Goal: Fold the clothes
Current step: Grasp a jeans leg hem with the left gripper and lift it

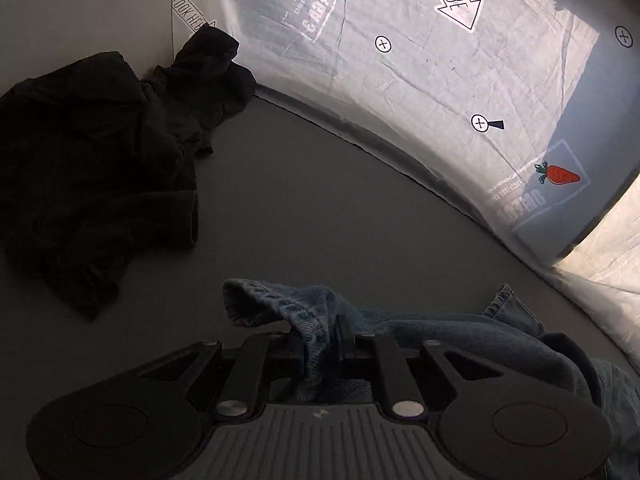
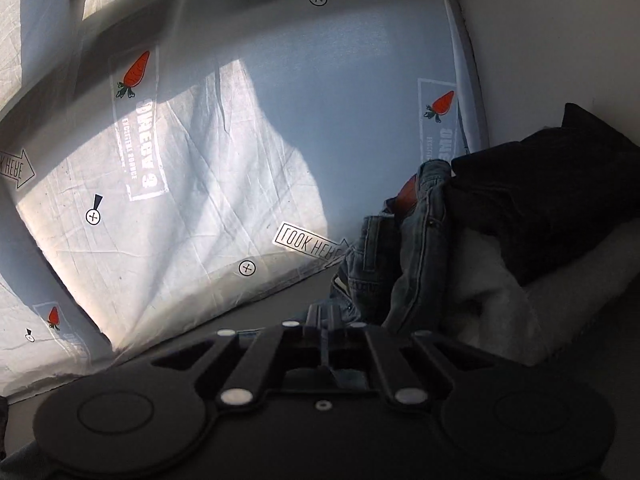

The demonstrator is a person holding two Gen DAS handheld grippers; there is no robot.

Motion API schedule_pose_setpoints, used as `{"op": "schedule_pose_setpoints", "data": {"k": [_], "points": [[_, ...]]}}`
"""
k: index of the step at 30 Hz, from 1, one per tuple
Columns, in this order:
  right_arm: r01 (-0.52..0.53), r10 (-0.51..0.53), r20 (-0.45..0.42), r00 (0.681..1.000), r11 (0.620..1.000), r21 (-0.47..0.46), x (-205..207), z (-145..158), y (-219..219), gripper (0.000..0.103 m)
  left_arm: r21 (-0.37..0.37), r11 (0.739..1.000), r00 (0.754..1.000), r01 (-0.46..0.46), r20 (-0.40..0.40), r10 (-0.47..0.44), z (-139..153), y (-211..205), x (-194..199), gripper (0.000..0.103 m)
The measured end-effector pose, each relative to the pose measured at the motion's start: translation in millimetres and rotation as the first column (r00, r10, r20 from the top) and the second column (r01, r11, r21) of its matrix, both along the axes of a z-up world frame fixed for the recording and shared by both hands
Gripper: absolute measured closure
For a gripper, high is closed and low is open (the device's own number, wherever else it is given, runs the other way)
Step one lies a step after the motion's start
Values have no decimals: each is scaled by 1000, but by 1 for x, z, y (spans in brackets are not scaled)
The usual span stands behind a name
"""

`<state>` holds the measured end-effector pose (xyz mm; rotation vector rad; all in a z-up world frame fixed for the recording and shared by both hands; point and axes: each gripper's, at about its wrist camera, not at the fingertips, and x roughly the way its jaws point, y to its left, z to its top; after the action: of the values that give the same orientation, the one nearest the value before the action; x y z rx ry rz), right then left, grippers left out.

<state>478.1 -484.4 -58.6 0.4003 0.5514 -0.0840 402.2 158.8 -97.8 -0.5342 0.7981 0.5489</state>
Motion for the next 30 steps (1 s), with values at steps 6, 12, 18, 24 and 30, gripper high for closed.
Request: {"op": "schedule_pose_setpoints", "data": {"k": [6,12,18,24,30], "points": [[29,-17,-109,994,994,105,3,-49,17,80,-46,999,1000,5,-25,-7,-16,1,-30,78],[77,-44,-166,985,978,192,11,-81,27,51,-32,999,999,-31,36,32,3,5,-21,46],[134,-92,-197,976,968,214,18,-104,31,17,64,997,993,-35,115,27,25,3,6,28],[174,-126,-198,972,954,245,27,-120,38,15,54,993,984,106,142,-113,20,-20,58,22],[253,-192,-209,959,911,326,37,-134,42,15,26,950,948,310,66,-311,-20,-66,136,22]]}}
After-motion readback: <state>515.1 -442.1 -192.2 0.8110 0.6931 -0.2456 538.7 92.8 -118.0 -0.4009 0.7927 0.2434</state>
